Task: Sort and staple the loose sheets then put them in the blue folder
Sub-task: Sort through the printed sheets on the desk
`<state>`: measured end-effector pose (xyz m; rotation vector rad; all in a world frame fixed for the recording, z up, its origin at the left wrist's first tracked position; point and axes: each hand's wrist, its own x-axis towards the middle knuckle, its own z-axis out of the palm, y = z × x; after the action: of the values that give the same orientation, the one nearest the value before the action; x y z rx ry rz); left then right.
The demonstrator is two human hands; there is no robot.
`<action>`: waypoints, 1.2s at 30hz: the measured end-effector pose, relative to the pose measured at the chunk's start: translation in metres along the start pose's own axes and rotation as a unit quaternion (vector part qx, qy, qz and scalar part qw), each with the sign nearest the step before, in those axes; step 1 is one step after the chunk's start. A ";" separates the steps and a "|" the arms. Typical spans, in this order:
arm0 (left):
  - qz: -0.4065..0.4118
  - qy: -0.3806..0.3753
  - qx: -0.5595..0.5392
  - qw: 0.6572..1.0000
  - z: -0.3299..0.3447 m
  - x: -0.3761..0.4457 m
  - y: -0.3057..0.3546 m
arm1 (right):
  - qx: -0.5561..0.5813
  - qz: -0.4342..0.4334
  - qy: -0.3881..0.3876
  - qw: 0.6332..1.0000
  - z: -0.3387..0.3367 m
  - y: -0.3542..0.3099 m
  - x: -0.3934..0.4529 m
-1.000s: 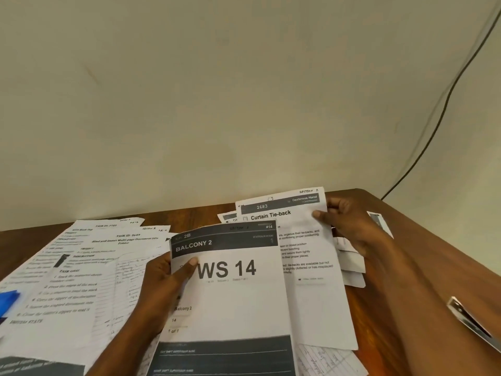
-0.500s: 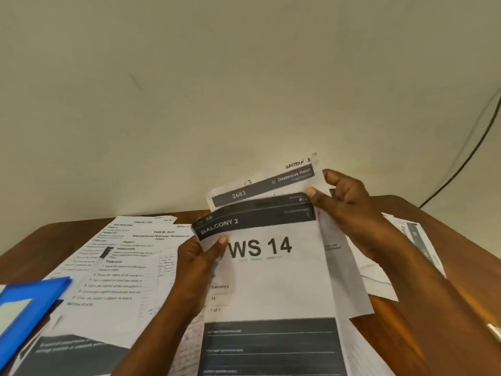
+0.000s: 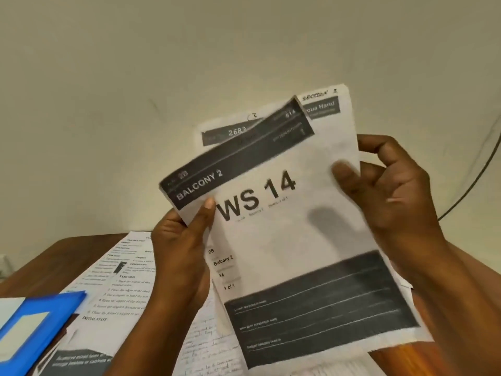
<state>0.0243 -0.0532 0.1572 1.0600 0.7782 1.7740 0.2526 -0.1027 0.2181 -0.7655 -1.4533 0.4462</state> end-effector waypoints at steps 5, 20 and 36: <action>0.026 0.022 0.013 0.999 0.005 -0.004 0.012 | -0.171 -0.009 0.006 0.985 0.003 0.007 0.000; -0.273 -0.059 0.228 0.933 -0.055 0.034 -0.059 | -0.163 0.347 -0.163 0.909 0.051 0.121 -0.025; -0.257 0.012 0.339 0.905 -0.104 0.050 -0.102 | -0.554 0.298 -0.366 0.685 0.038 0.162 -0.052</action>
<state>-0.0423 0.0264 0.0433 1.1183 1.5980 1.0709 0.2389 -0.0188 0.0656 -2.2950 -2.2094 0.3197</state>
